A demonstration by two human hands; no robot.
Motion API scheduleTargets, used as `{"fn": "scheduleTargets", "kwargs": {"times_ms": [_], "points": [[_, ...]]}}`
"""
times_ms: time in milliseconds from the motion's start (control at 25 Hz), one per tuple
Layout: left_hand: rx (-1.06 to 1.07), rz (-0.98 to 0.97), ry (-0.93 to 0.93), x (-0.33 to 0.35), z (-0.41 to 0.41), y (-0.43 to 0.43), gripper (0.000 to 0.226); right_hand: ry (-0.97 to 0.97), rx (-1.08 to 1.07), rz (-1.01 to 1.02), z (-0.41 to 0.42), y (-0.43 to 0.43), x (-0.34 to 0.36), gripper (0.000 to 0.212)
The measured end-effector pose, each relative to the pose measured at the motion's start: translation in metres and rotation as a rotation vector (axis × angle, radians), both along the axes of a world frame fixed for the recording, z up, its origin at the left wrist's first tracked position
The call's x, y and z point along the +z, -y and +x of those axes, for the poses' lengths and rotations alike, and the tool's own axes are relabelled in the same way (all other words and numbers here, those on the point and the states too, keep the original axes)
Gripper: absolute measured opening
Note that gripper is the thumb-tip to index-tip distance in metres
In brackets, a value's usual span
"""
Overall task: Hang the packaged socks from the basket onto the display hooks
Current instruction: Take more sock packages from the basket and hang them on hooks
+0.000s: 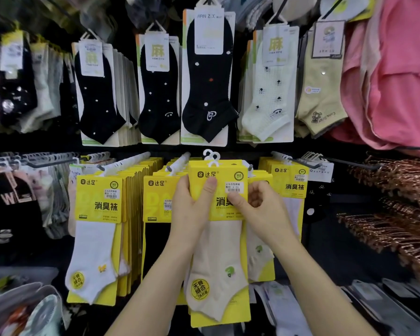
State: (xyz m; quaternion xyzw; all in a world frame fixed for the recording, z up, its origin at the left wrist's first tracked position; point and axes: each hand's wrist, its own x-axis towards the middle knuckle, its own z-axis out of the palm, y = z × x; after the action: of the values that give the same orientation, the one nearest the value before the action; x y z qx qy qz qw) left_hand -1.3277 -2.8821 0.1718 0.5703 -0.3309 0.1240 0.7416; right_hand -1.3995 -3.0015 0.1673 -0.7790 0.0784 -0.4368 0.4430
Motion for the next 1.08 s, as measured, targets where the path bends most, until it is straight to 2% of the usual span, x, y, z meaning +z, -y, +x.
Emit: {"fn": "scheduleTargets", "kwargs": {"times_ms": [120, 200, 320, 400, 480, 560, 680, 800, 920, 1000, 1080], "points": [[-0.046, 0.023, -0.018, 0.001, -0.004, 0.001, 0.031, 0.095, 0.005, 0.058, -0.005, 0.005, 0.002, 0.018], [-0.127, 0.05, -0.03, 0.0, -0.003, 0.0, 0.021, 0.072, 0.01, 0.111, -0.012, 0.014, 0.006, 0.022], [-0.124, 0.091, -0.004, -0.006, -0.003, 0.004, 0.023, 0.034, -0.009, 0.137, -0.019, 0.021, 0.012, 0.024], [-0.099, 0.117, 0.015, -0.008, -0.006, 0.007, 0.026, 0.107, -0.079, 0.075, -0.026, 0.022, 0.017, 0.023], [-0.106, 0.13, 0.02, -0.009, -0.007, 0.008, 0.027, 0.151, -0.123, -0.085, -0.032, 0.022, 0.023, 0.017], [-0.131, 0.139, 0.032, -0.009, -0.005, 0.006, 0.03, 0.134, -0.135, -0.193, -0.034, 0.022, 0.025, 0.013], [-0.175, 0.164, 0.067, -0.009, -0.006, 0.002, 0.033, 0.112, -0.131, -0.249, -0.033, 0.019, 0.024, 0.015], [-0.193, 0.216, 0.112, -0.013, -0.011, -0.002, 0.034, 0.101, -0.159, -0.303, -0.033, 0.011, 0.027, 0.007], [-0.245, 0.209, 0.076, -0.016, -0.009, -0.01, 0.035, 0.051, -0.03, -0.228, -0.04, 0.01, 0.036, 0.023], [-0.258, 0.19, 0.056, -0.019, -0.004, -0.016, 0.036, -0.034, 0.079, -0.23, -0.044, 0.012, 0.044, 0.025], [-0.259, 0.193, 0.044, -0.024, -0.001, -0.021, 0.038, -0.141, 0.095, -0.277, -0.043, 0.013, 0.049, 0.024]]}}
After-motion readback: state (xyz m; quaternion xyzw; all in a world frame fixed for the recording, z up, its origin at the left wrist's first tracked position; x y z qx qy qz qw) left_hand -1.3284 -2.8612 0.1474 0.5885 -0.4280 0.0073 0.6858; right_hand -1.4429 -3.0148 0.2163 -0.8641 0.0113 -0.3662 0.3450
